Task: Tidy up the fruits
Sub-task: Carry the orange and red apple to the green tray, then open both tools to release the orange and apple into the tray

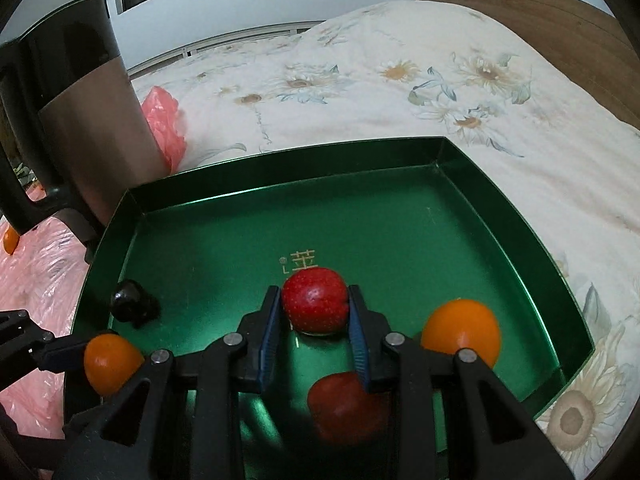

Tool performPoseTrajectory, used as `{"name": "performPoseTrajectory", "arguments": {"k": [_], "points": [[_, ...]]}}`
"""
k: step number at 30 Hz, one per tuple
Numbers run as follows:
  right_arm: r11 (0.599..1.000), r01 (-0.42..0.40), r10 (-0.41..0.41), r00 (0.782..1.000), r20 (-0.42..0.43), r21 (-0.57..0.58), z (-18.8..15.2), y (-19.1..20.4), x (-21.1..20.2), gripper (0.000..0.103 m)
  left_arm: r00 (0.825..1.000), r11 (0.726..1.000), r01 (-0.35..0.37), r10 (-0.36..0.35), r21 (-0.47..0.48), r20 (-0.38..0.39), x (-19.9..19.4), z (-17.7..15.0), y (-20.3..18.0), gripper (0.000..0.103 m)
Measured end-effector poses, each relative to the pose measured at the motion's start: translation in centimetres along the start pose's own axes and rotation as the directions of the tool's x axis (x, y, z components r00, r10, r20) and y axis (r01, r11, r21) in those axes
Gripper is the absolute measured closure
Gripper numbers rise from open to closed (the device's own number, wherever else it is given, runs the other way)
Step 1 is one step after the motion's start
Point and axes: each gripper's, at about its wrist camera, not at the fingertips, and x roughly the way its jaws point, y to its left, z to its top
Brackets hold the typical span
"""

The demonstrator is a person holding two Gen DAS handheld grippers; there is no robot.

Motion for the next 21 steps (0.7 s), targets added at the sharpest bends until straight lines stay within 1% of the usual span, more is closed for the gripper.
{"name": "performPoseTrajectory", "arguments": {"k": [3,4,5,7,10,11,12,16,17,18,19,21], "points": [[1.000,0.011,-0.011,1.000,-0.003,-0.004,-0.1,0.1,0.0,0.082,1.000,1.000,-0.008,0.008,0.008,0.003,0.0,0.0,-0.1,0.070],[1.000,0.015,-0.015,1.000,-0.004,-0.003,-0.1,0.1,-0.1,0.079,1.000,1.000,-0.011,0.011,0.012,0.003,-0.1,0.0,-0.1,0.070],[1.000,0.018,-0.018,1.000,-0.004,-0.002,-0.1,0.1,-0.1,0.062,1.000,1.000,-0.013,0.013,0.014,0.004,-0.1,-0.1,0.0,0.070],[1.000,0.026,-0.026,1.000,0.003,-0.002,-0.2,0.2,-0.4,0.039,1.000,1.000,-0.025,0.025,0.018,0.007,-0.2,-0.1,-0.1,0.070],[0.999,0.033,-0.033,0.999,0.012,-0.004,-0.2,0.2,-0.9,0.035,0.999,0.999,-0.035,0.035,0.023,0.011,-0.6,-0.2,-0.4,0.070],[0.999,0.037,-0.037,0.999,0.013,-0.005,-0.2,0.2,-1.0,0.029,0.999,0.999,-0.037,0.037,0.026,0.013,-0.7,-0.2,-0.4,0.070],[0.999,0.042,-0.042,0.999,0.019,-0.007,-0.2,0.2,-1.3,0.027,0.999,0.999,-0.039,0.039,0.029,0.016,-0.8,-0.2,-0.5,0.070],[0.999,0.042,-0.042,0.998,0.042,-0.001,-0.3,0.2,-2.4,0.024,0.998,0.998,-0.049,0.048,0.037,0.030,-1.5,-0.3,-0.7,0.069],[0.999,0.044,-0.043,0.998,0.047,-0.003,-0.3,0.3,-2.7,0.023,0.998,0.998,-0.047,0.045,0.038,0.034,-1.8,-0.3,-0.7,0.058],[0.999,0.045,-0.045,0.998,0.053,-0.004,-0.3,0.4,-3.0,0.022,0.998,0.998,-0.048,0.047,0.037,0.047,-2.2,-0.5,-0.7,0.054],[0.999,0.046,-0.045,0.997,0.061,-0.003,-0.4,0.4,-3.4,0.020,0.996,0.998,-0.051,0.048,0.035,0.069,-2.7,-0.5,-0.8,0.054],[0.999,0.042,-0.043,0.997,0.071,0.004,-0.5,0.4,-4.1,0.017,0.996,0.998,-0.051,0.048,0.039,0.079,-3.2,-0.4,-1.1,0.053]]}}
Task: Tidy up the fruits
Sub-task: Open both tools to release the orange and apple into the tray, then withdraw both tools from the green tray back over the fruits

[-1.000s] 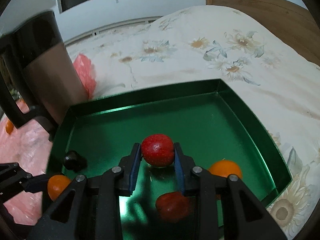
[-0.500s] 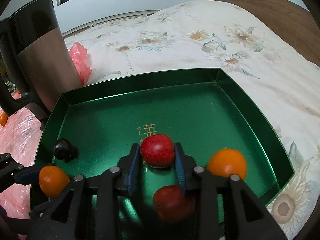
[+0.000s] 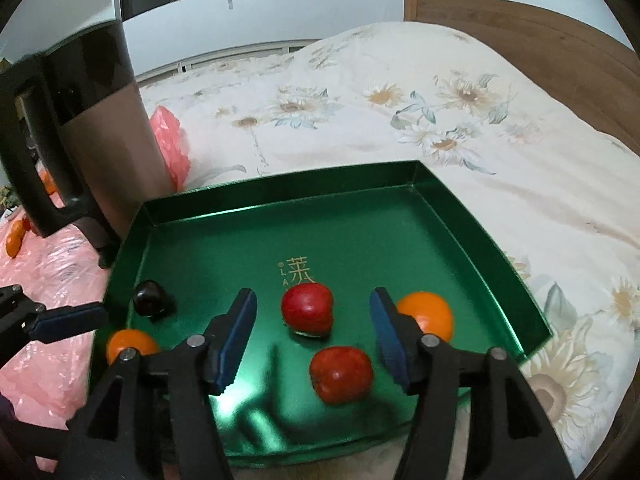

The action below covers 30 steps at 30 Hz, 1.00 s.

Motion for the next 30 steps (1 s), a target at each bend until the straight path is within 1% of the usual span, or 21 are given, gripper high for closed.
{"name": "performPoseTrajectory", "arguments": {"k": [2,6,15,23,30], "points": [[1.000,0.006,-0.006,1.000,0.009,0.005,0.0,-0.1,-0.7,0.012,1.000,1.000,-0.003,0.003,0.011,0.009,-0.6,0.0,-0.2,0.053],[1.000,0.003,-0.004,1.000,0.026,0.026,-0.2,-0.4,-2.2,0.012,1.000,1.000,-0.008,0.007,0.027,0.031,-2.1,-0.3,-0.5,0.053],[0.999,0.016,-0.018,0.999,0.047,0.046,-1.0,-0.7,-5.0,0.012,0.997,1.000,-0.006,0.005,0.015,0.072,-5.4,-1.5,-0.1,0.052],[0.998,0.003,-0.007,0.998,0.060,0.060,-2.1,0.0,-7.4,0.011,0.992,1.000,-0.028,0.027,0.010,0.125,-9.1,-2.9,0.7,0.047],[0.998,-0.023,0.020,0.998,0.059,0.054,-3.4,1.8,-9.1,0.011,0.989,0.999,-0.044,0.045,-0.010,0.139,-11.3,-4.3,2.1,0.044]]}}
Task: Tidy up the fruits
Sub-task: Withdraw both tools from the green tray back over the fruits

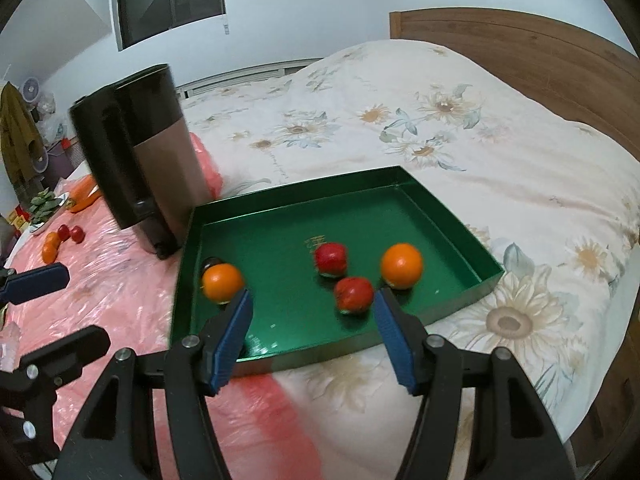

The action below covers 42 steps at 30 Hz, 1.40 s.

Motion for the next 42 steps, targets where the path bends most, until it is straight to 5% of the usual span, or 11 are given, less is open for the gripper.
{"name": "performPoseTrajectory", "arguments": {"k": [21,42], "points": [[0.994,-0.090,0.088,0.996,-0.030,-0.063,-3.2,8.4,-3.4,0.011,0.995,0.985,-0.093,0.087,-0.147,-0.045,-4.4,-5.8,8.3,0.038],[0.970,-0.182,0.173,0.982,-0.069,-0.161,-4.3,17.1,-4.2,0.011,0.974,0.924,-0.227,0.213,-0.307,-0.077,-7.7,-11.7,17.8,0.038]]}}
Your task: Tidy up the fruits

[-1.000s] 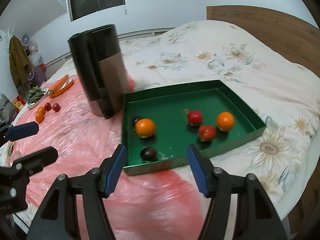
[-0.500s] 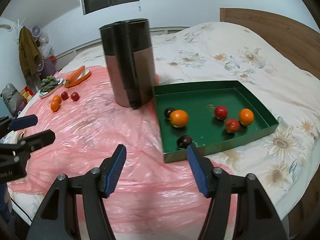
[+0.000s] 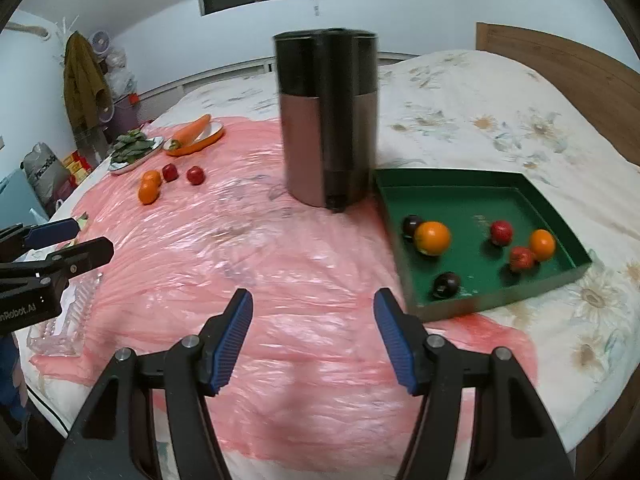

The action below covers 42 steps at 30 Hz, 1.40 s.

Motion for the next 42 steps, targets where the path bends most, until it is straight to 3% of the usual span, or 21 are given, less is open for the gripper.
{"name": "performPoseTrajectory", "arguments": {"k": [17,26,36,42], "points": [[0.991,-0.098,0.095,0.995,-0.035,-0.090,2.0,6.5,4.9,0.011,0.996,0.981,-0.094,0.093,-0.169,-0.012,2.3,-0.8,9.8,0.038],[0.963,-0.198,0.191,0.980,-0.055,-0.185,3.9,10.5,8.6,0.011,0.994,0.962,-0.111,0.110,-0.250,-0.018,4.6,0.4,13.9,0.038],[0.886,-0.325,0.320,0.945,-0.071,-0.332,10.9,15.2,16.4,0.011,0.996,0.941,-0.086,0.079,-0.327,-0.035,11.6,3.5,17.1,0.038],[0.846,-0.396,0.392,0.916,-0.089,-0.357,15.3,17.2,21.6,0.012,0.993,0.937,-0.111,0.089,-0.331,-0.081,16.1,4.9,18.7,0.038]]}}
